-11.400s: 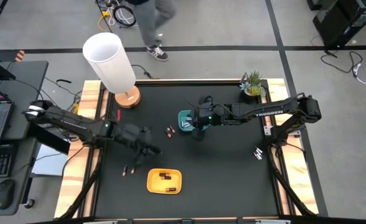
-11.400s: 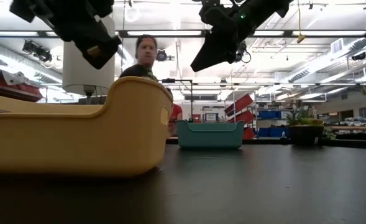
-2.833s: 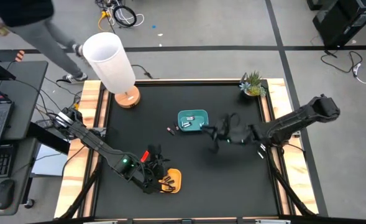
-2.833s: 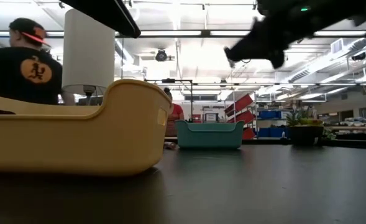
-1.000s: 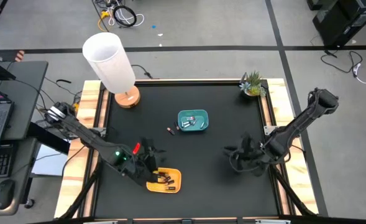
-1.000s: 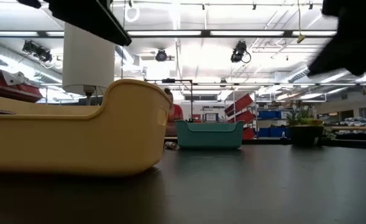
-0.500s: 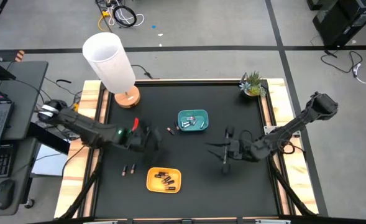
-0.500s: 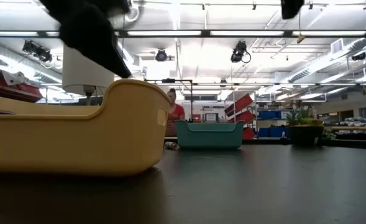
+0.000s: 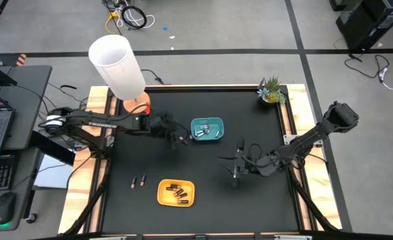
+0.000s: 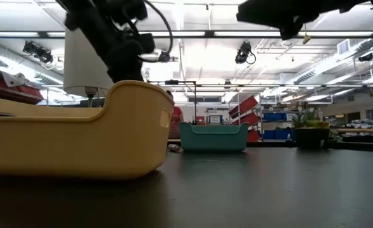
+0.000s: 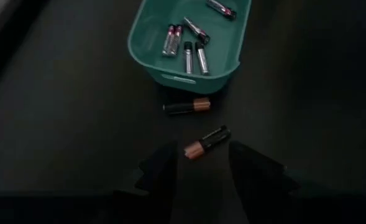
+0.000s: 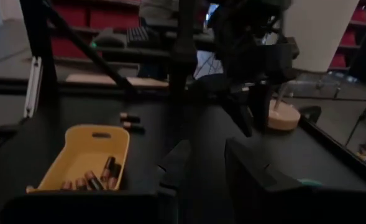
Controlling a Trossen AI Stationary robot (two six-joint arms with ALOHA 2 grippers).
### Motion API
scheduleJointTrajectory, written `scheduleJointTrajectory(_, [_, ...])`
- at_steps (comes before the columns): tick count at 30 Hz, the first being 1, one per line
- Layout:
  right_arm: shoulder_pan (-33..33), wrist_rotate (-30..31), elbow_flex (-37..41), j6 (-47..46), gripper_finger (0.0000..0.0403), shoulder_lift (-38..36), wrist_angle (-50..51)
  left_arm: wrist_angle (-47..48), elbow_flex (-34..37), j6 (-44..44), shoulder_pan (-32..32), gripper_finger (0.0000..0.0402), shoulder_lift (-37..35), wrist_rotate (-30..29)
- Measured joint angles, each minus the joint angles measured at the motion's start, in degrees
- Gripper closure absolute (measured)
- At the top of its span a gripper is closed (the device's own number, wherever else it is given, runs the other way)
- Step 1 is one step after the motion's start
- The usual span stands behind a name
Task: Sort batteries
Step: Put the black battery into the yellow bin
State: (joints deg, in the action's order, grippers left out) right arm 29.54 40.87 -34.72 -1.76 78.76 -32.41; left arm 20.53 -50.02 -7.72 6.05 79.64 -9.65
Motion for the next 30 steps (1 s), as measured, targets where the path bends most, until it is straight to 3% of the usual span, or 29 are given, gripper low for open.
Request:
scheduleJointTrajectory(4, [0.1,0.3,0.1,-1.6,0.0318,0.0,3.5,-0.3,0.0,-0.2,1.8,0.0241,4.0,5.7])
scheduleJointTrajectory(17, [-0.2,1.7,3.9,-3.8,0.0318,-0.2,2.9,0.4,-5.0,12.9,2.0,0.0241,11.2,4.0])
scheduleJointTrajectory(24, [-0.2,1.7,3.9,-2.8,0.0318,-0.2,2.2,8.7,-12.0,19.6,3.3,0.0254,19.0,5.8])
scheduleJointTrajectory(30, [0.1,1.7,3.9,-3.0,0.0318,-0.2,2.3,9.6,-14.6,22.9,3.9,0.0264,23.9,8.0])
